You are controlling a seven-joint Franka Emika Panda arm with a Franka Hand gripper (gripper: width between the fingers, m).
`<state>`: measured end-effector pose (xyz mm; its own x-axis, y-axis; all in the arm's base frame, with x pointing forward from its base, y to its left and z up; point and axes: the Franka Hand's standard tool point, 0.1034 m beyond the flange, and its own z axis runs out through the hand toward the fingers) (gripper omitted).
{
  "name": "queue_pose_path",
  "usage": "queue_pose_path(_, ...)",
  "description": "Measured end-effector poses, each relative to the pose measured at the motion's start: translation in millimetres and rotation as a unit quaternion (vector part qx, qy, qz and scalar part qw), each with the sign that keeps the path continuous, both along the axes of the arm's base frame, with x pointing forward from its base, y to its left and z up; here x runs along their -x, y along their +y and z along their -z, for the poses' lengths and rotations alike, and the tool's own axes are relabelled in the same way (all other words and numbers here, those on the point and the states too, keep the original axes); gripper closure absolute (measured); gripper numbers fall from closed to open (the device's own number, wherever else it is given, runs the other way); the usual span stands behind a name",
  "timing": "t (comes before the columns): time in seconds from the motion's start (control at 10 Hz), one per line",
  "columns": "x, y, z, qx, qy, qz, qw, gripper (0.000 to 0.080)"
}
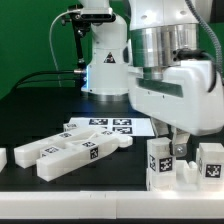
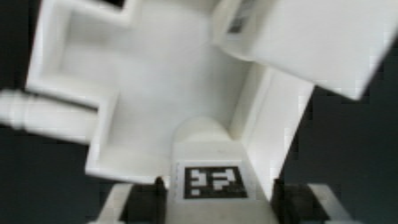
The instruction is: Assemble chair
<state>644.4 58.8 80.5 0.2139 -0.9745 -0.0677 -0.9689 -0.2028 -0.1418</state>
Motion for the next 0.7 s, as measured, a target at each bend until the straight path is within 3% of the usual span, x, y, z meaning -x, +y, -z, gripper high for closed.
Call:
queue_pose_path(0.1, -0.5, -0.2, 0.0, -0.014, -0.001, 0.032, 0.999, 0.0517)
queue_pose_path(0.3, -0.3, -0.1, 0.2, -0.012, -0.002, 0.021, 1.0, 0.0517)
queue_pose_path(0.4, 0.5, -0.1, 0.6, -0.006, -0.003, -0.016, 1.0, 0.0416)
queue_pose_path(0.5, 0.9, -0.3, 0.8, 0.0, -0.006, -0.057, 0.998, 0.0266)
queue_pose_path(0.6, -0.6, -3.7, 0.1, 0.008, -0.014, -0.11, 0.994, 0.0185)
queue_pose_path(0.7, -3.5, -9.4, -2.0, 0.033, -0.026, -0.248, 0.968, 0.016)
